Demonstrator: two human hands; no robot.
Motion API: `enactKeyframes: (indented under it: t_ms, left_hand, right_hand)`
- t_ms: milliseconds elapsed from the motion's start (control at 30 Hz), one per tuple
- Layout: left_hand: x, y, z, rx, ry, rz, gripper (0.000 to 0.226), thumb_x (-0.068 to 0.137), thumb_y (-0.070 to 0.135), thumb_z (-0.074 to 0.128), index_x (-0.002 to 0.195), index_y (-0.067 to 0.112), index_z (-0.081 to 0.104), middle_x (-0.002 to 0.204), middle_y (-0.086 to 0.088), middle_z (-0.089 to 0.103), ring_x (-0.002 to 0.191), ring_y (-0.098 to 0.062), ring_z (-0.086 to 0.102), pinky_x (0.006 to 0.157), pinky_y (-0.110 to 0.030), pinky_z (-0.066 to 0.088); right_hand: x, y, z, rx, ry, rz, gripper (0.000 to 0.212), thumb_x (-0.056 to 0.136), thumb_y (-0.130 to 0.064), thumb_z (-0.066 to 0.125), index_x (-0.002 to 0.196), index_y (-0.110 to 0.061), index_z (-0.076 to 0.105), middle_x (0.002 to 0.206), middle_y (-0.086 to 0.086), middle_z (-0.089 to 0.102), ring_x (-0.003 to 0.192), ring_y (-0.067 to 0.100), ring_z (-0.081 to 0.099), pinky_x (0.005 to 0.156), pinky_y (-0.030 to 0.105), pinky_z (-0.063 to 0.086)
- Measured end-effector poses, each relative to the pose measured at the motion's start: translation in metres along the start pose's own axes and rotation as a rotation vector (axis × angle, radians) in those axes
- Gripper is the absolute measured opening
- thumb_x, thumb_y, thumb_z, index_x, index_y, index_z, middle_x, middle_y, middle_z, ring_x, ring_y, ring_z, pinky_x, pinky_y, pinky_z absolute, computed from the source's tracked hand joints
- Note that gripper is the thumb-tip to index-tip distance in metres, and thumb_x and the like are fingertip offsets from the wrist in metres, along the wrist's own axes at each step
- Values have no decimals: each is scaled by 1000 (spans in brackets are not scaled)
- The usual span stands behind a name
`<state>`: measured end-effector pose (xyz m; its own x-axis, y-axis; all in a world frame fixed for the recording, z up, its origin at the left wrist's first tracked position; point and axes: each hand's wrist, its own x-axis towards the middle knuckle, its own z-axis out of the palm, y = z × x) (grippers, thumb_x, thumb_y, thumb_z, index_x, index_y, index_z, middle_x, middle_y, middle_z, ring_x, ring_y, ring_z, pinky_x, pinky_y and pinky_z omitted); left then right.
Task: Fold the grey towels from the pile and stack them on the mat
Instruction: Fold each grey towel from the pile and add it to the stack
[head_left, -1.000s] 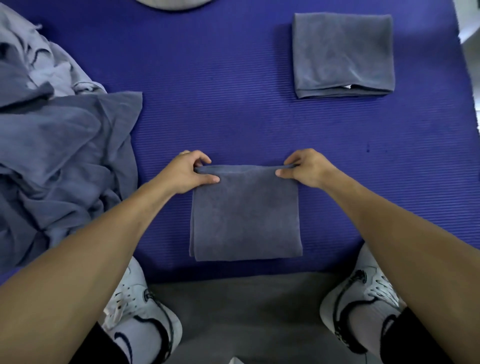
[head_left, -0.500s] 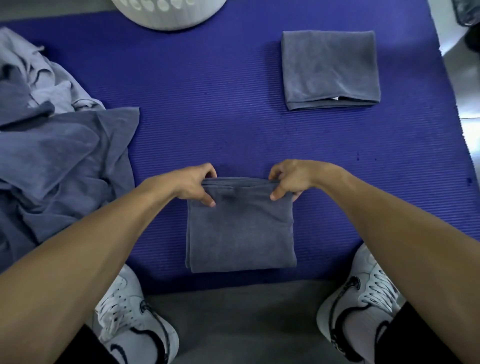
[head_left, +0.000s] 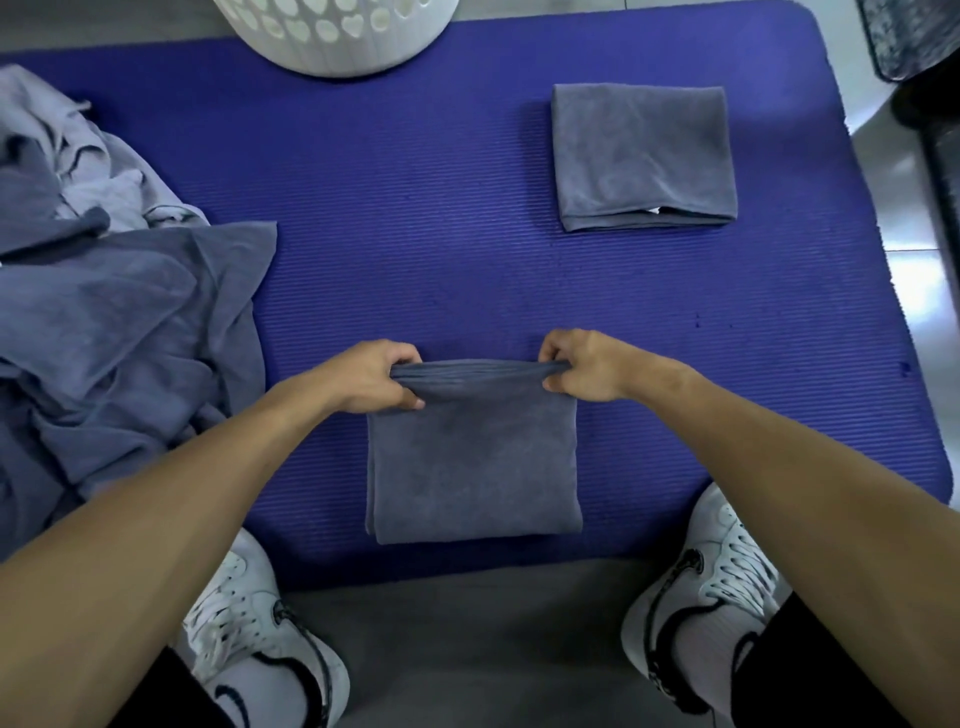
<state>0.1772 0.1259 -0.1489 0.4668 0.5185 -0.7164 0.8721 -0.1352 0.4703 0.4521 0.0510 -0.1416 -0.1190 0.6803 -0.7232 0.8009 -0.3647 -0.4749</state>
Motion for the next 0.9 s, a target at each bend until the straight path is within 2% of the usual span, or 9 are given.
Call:
enactKeyframes:
  t_ms: [67,233,333,400,500,633,733,800,900]
  left_hand:
    - [-1,4,-4,-12,28,2,21,81,29,79,94,28,62,91,6,66,80,-10,61,66,-25,43]
    - [5,40,-44,-137,274,62,20,82,22,78,99,26,67,87,9,67,77,-5,61,63,-20,42]
    - [9,78,-79,-70,267,114,17,80,20,77,94,26,70,85,6,69,79,-10,65,65,-25,48]
    - [9,102,-99,-6,241,150,15,79,20,76,91,27,70,85,7,70,79,-11,66,68,-29,52]
    - [9,135,-122,44,281,200,15,79,18,75,90,27,71,84,9,70,79,-9,64,65,-24,48]
    - [18,180,-153,18,470,267,15,80,16,75,93,23,72,84,7,70,79,-10,64,65,-25,48]
    - [36,215,-178,-2,624,316,17,80,11,69,96,19,72,87,2,70,83,-16,64,70,-28,49]
    - [54,239,-195,-38,728,345,17,80,9,64,94,17,68,86,-1,68,80,-20,63,67,-29,49]
    - [78,261,-202,-51,831,362,17,81,12,62,95,22,58,88,1,61,73,-19,58,64,-34,51]
  right_hand:
    - [1,1,-3,-16,45,-13,15,92,-20,61,107,-20,58,107,1,64,95,19,60,81,33,51]
    - [-5,-6,-57,-82,282,-55,27,90,-16,62,117,-15,65,110,4,64,101,23,58,83,28,44]
    - [-23,-10,-104,-181,166,-29,4,86,-14,63,85,-16,66,83,1,61,82,20,56,68,28,41]
    - [-38,-11,-130,-190,103,0,16,83,-12,63,68,-15,58,68,2,58,68,18,55,60,28,41]
    - [-57,-10,-164,-106,124,29,26,83,-10,62,60,-15,52,59,-1,53,58,15,54,54,21,41]
    - [-68,-2,-218,-62,343,6,24,84,-11,62,62,-10,51,61,3,51,62,19,50,53,25,38]
    - [-65,2,-260,-177,579,-43,16,86,-14,58,72,-8,58,75,7,55,80,29,53,64,31,39]
    - [-56,11,-285,-161,782,-137,12,87,-14,54,81,-8,62,82,13,60,84,32,55,71,34,40]
    - [-38,29,-305,-125,947,-260,36,76,-22,44,97,-6,68,91,19,67,89,37,60,79,38,45]
